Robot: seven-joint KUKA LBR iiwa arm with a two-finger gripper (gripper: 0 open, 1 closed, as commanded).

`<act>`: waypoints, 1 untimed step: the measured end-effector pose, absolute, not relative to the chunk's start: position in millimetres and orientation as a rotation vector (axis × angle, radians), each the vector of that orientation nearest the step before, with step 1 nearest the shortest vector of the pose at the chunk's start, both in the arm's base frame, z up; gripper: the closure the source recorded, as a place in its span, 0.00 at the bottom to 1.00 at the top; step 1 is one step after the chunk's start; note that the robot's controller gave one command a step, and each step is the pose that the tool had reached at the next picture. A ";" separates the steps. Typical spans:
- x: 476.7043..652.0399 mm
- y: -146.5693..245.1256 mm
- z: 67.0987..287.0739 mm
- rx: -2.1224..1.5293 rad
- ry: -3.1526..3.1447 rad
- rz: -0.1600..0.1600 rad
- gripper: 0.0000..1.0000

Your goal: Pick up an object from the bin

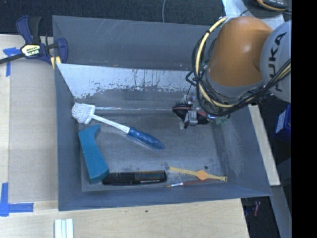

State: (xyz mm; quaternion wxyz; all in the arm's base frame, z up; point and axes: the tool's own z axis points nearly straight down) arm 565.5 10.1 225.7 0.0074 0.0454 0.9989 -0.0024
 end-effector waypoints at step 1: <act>563.0 3.3 288.6 0.087 3.114 -0.009 1.00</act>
Offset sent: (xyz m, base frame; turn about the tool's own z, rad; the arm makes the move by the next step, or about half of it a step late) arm 0.0033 0.0229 -0.0744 0.0387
